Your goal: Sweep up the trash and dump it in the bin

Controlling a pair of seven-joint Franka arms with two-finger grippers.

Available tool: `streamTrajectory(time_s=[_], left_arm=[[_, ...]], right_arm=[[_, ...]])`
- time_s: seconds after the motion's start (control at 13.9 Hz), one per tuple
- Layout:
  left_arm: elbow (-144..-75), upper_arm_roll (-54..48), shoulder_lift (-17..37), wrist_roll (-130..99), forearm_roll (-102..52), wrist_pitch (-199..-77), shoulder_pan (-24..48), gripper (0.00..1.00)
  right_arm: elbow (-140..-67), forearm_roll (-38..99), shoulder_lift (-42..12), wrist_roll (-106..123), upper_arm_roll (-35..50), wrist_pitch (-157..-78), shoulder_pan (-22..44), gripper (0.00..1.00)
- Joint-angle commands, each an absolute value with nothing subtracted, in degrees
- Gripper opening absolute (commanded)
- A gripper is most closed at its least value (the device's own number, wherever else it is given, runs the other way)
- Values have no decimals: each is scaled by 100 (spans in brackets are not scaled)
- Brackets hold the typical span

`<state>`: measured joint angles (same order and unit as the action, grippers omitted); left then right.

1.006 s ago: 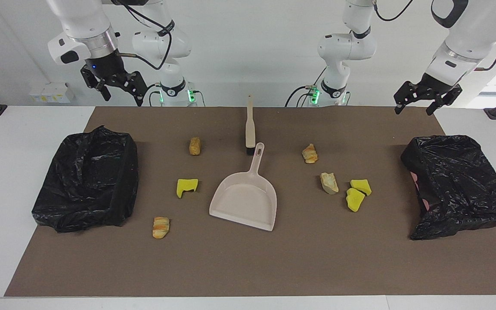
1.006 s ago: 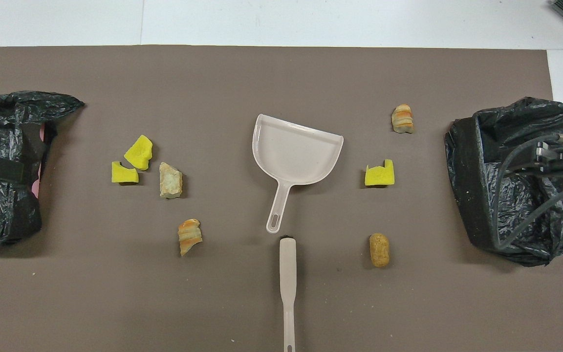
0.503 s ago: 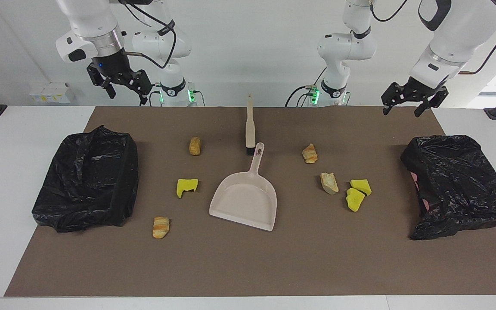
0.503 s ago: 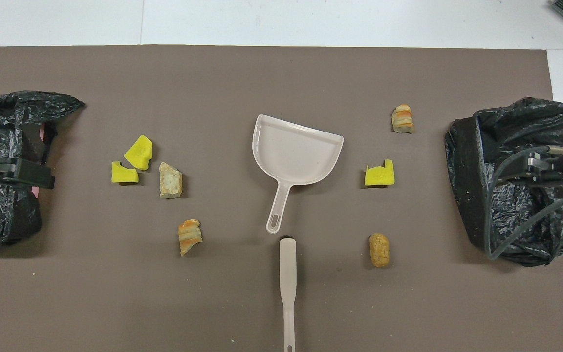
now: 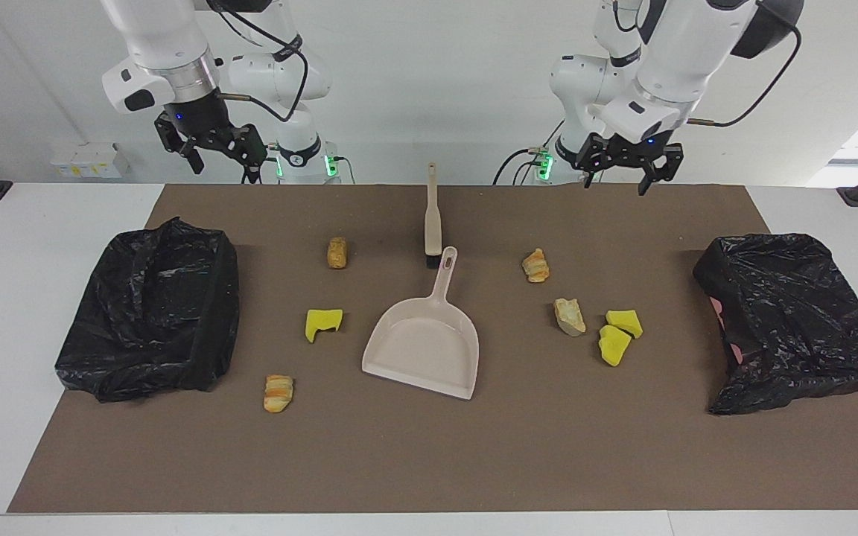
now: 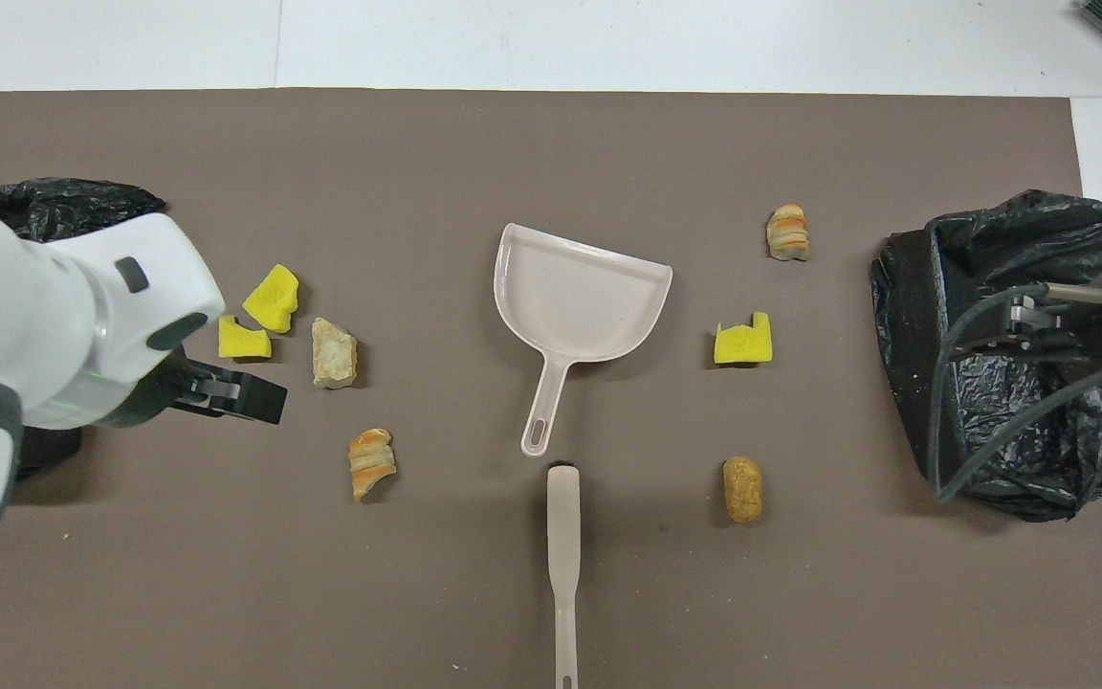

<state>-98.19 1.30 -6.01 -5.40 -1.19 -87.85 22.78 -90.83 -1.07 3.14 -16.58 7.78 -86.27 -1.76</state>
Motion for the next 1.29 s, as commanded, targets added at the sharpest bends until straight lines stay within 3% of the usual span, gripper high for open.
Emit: streamTrajectory(time_s=[0.0,0.36,0.65,0.86,1.22], left_arm=[[-10344,220,-1019,-921,-70,-8921,2907,100],[-11414,211,-1492,-2089,-79,-9613,4172,100],[-12347,176,-1889,-2320,-114,-10247,4666,100],[-13067,167,-1907,-2451,-149,-11027,5105,100],[-14053,167,-1601,-3163,-141,-12732,6002,100]], right_arm=[[-9080,-97,19,-1862,853,-9025,95,100],[-8596,-141,-1070,-3039,844,-9552,895,100],[-8237,-272,-1949,-3839,835,-10133,1476,100],[-7771,-264,-2547,-4287,835,-10222,1836,100],[-7804,-246,-3032,-5087,852,-10695,2442,100]])
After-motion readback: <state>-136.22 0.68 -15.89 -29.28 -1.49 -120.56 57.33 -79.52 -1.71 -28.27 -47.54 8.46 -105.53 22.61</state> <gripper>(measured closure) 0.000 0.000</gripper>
